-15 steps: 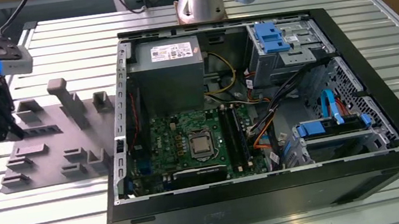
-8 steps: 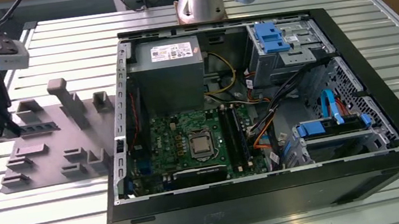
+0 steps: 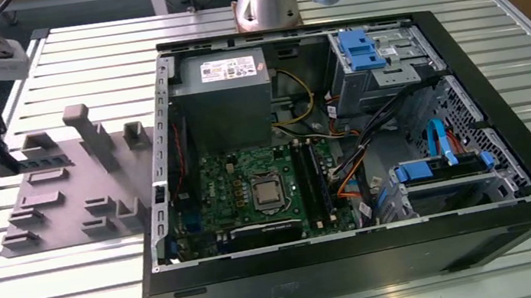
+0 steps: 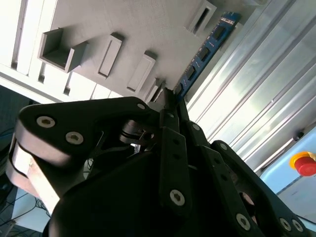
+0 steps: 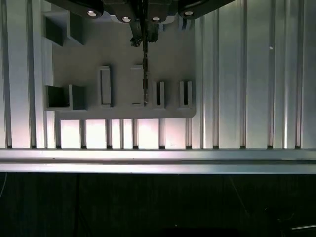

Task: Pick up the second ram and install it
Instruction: 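Pick up the second ram and move it above second insertion slot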

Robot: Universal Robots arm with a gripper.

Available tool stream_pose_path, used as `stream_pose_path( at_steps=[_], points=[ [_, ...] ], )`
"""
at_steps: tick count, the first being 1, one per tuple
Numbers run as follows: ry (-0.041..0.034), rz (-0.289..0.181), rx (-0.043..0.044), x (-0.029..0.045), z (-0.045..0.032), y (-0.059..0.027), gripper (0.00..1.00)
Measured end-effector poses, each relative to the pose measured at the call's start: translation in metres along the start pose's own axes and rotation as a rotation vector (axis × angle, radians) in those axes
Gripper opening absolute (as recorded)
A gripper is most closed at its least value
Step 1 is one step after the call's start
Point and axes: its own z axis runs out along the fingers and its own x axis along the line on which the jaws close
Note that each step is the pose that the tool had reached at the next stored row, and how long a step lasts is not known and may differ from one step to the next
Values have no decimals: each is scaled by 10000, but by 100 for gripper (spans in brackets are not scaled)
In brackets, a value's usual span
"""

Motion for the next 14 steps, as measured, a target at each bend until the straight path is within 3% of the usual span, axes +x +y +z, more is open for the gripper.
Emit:
stream_pose_path(
  at_steps=[14],
  points=[
    [-58, -2, 0, -15, -293, 9, 14]
  ],
)
